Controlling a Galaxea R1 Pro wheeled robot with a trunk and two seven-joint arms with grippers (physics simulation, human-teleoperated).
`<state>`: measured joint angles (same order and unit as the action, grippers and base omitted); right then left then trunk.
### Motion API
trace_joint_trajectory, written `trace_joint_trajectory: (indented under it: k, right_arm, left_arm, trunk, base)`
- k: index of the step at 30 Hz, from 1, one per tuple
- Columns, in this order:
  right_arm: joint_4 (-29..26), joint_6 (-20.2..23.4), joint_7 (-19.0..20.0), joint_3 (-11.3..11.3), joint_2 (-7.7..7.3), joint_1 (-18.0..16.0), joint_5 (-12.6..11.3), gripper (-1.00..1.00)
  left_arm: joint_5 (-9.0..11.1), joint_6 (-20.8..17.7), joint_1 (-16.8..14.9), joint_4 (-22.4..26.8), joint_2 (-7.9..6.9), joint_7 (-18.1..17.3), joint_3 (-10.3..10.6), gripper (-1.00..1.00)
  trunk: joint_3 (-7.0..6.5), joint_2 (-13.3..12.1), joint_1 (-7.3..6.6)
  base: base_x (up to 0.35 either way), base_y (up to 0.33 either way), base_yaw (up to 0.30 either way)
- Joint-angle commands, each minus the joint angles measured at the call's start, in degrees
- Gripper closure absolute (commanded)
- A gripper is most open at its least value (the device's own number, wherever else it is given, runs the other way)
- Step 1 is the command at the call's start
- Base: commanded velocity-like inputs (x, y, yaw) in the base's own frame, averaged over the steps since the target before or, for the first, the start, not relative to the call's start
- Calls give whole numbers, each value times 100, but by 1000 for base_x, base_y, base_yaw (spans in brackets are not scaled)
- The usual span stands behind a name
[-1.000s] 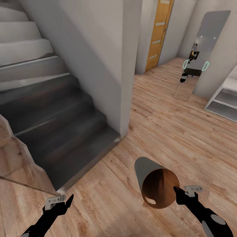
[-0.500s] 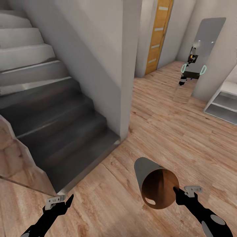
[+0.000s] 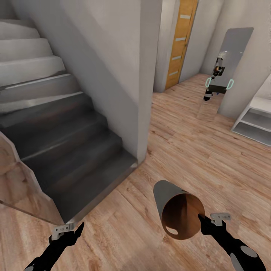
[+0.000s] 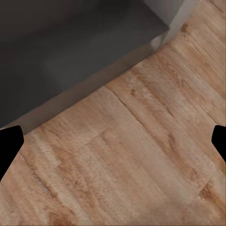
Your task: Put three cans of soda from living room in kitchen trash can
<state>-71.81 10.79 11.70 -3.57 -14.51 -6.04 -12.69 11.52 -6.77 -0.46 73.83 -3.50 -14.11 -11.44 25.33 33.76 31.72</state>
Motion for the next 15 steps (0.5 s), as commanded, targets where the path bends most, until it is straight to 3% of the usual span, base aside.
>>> trace_joint_trajectory:
  k: [1,15]
  right_arm:
    - [0,2,17,1,1,-2,-41,100]
    - [36,2,18,5,0,-2,-41,100]
  left_arm:
    - [0,0,-1,-1,0,-1,0,-100]
    - [-1,-8,-1,-1,-1,-4,1,-100]
  trunk:
    - [-29,-41,-23]
    - [-408,-603,-330]
  base:
    - [0,0,0]
    - [0,0,0]
